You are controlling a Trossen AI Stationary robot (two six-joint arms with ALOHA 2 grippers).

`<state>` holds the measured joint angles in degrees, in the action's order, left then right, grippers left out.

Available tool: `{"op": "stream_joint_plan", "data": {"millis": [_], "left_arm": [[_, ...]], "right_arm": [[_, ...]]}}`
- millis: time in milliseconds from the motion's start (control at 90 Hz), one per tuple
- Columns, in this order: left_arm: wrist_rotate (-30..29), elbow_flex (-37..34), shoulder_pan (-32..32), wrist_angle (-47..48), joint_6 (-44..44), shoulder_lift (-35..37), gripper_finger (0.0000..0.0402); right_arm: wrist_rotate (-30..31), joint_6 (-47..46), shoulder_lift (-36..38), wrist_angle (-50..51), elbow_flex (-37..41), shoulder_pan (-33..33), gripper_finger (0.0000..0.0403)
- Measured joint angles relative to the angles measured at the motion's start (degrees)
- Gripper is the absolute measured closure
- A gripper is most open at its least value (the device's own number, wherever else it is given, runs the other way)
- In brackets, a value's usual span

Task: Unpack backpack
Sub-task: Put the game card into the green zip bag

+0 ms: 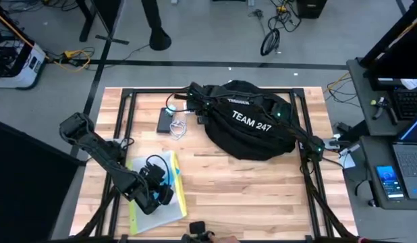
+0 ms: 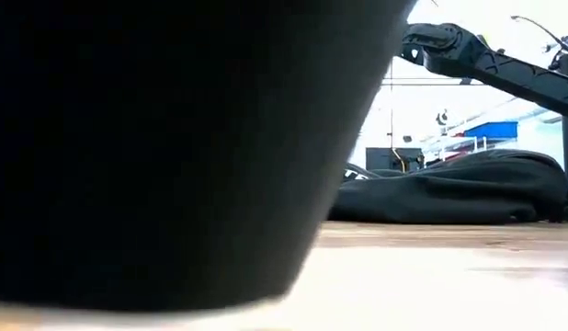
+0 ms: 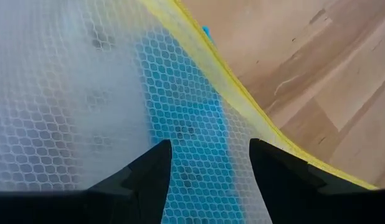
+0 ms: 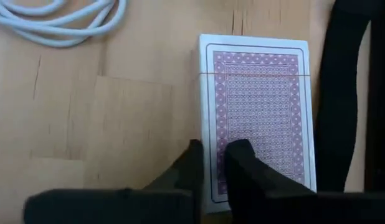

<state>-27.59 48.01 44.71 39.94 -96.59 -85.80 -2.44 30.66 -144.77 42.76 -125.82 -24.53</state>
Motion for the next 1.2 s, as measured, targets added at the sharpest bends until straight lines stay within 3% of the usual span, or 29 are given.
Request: {"op": "stream_joint_plan", "data": {"millis": [489,878,1089,1200], "left_arm": [[0.17,0.0,0.0,0.02,1.53,0.0,0.0201],[1.3,0.04,-2.81,0.65,1.77,3.33,0.0201],[-2.81,0.16,-8.88,1.06,11.0,11.2,0.0201],[-3.42,1.24,-15.04,1.14,22.44,14.49,0.0201]], "right_arm": [[-0.45,4.72,1.0,-0.72,-0.09,1.58,0.0384],[-3.59,1.39,2.43,12.23,-2.03,12.01,0.0403],[-4.44,-1.93,7.85,17.05,-2.05,13.02,0.0402],[-10.43,-3.62,11.97,19.39,-2.03,11.26,0.0402]]}}
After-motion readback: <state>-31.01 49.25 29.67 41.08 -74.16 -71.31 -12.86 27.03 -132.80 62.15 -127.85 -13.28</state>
